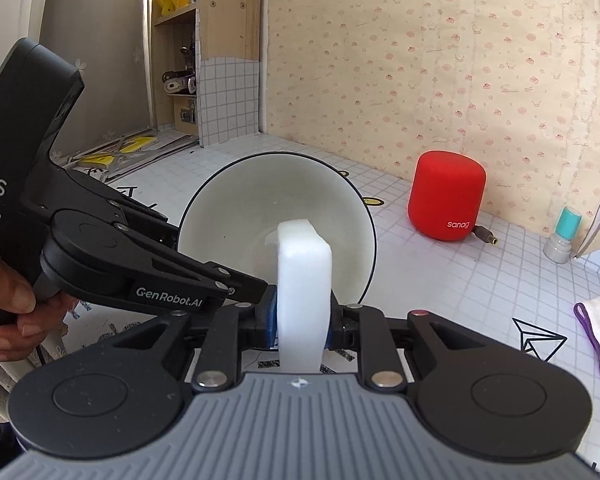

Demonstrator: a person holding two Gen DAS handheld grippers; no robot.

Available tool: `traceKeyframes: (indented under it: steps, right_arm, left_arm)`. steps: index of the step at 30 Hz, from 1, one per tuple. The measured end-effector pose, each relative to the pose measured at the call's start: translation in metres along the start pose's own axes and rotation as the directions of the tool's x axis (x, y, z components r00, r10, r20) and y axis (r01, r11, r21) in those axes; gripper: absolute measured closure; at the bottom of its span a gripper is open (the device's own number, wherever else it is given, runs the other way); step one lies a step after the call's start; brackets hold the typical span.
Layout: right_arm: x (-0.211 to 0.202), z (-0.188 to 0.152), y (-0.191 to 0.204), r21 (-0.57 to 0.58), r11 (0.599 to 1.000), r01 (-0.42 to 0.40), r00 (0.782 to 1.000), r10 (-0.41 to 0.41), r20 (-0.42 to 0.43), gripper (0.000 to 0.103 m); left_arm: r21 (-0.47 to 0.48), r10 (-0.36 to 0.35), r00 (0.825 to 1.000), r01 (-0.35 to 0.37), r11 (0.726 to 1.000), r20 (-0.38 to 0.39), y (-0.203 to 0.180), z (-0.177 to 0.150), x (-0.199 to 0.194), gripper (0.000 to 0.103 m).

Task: Clean bowl
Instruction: 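Hold the bowl with the left gripper while the right gripper rubs the sponge around the inner rim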

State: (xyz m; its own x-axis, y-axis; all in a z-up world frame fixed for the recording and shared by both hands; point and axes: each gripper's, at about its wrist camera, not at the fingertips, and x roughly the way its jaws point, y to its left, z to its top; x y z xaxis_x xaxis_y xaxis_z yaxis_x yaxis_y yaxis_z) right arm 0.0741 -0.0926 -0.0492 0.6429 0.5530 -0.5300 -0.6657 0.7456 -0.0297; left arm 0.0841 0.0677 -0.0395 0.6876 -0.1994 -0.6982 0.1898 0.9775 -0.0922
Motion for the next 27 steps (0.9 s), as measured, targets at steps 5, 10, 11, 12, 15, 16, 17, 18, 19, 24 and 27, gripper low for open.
traceKeyframes:
  steps: [5,10,11,12,15,16,17,18,19,24,27]
  right_arm:
    - [-0.0002,0.0053,0.0042,-0.014,0.997,0.074,0.996,-0.073,0.047,0.081]
    - [0.0029,0.0037,0.0058,-0.024,0.998,0.055,0.998,-0.055,0.013,0.081]
    - [0.0036,0.0026,0.0061,-0.023,0.999,0.043,0.999,-0.043,0.0,0.081]
    - [0.0036,0.0012,0.0061,-0.012,1.0,0.023,1.0,-0.024,-0.01,0.081]
    - [0.0019,-0.002,0.0069,0.018,0.999,-0.045,0.998,0.045,-0.033,0.081]
    - [0.001,-0.0026,0.0079,0.022,0.997,-0.069,0.997,0.07,-0.041,0.081]
    - [0.0009,-0.0023,0.0077,0.027,0.998,-0.06,0.997,0.061,-0.04,0.081]
    - [0.0009,-0.002,0.0076,0.032,0.998,-0.05,0.998,0.051,-0.039,0.081]
    - [0.0008,-0.0017,0.0075,0.037,0.999,-0.04,0.998,0.041,-0.038,0.081]
    - [-0.0029,0.0046,0.0087,0.023,0.998,0.058,0.998,-0.058,0.007,0.081]
    - [-0.0046,0.0064,0.0072,0.02,0.998,0.066,0.998,-0.066,0.016,0.08]
  left_arm:
    - [0.005,-0.017,1.0,0.017,1.0,-0.002,0.0028,-0.0008,0.0006,0.071]
    - [0.015,-0.023,1.0,0.023,1.0,-0.004,0.0035,-0.0011,0.0014,0.07]
    - [0.019,-0.026,1.0,0.026,0.999,-0.003,0.0037,-0.0017,0.0016,0.07]
    - [0.02,-0.029,1.0,0.029,0.999,-0.002,0.0042,-0.0023,0.0017,0.07]
    - [0.018,-0.035,0.999,0.035,0.999,-0.001,0.0057,-0.0029,0.0019,0.07]
    - [0.02,-0.035,0.999,0.035,0.999,-0.001,0.0057,-0.0029,0.002,0.07]
    - [0.022,-0.035,0.999,0.035,0.999,-0.002,0.0057,-0.0029,0.002,0.07]
    - [0.024,-0.035,0.999,0.035,0.999,-0.003,0.0054,-0.0027,0.002,0.07]
    - [0.026,-0.034,0.999,0.034,0.999,-0.005,0.0051,-0.0025,0.002,0.069]
    - [0.033,-0.038,0.999,0.039,0.999,-0.015,0.006,-0.0018,0.0011,0.069]
    - [0.052,-0.037,0.999,0.038,0.998,-0.027,0.0056,-0.0007,0.0007,0.068]
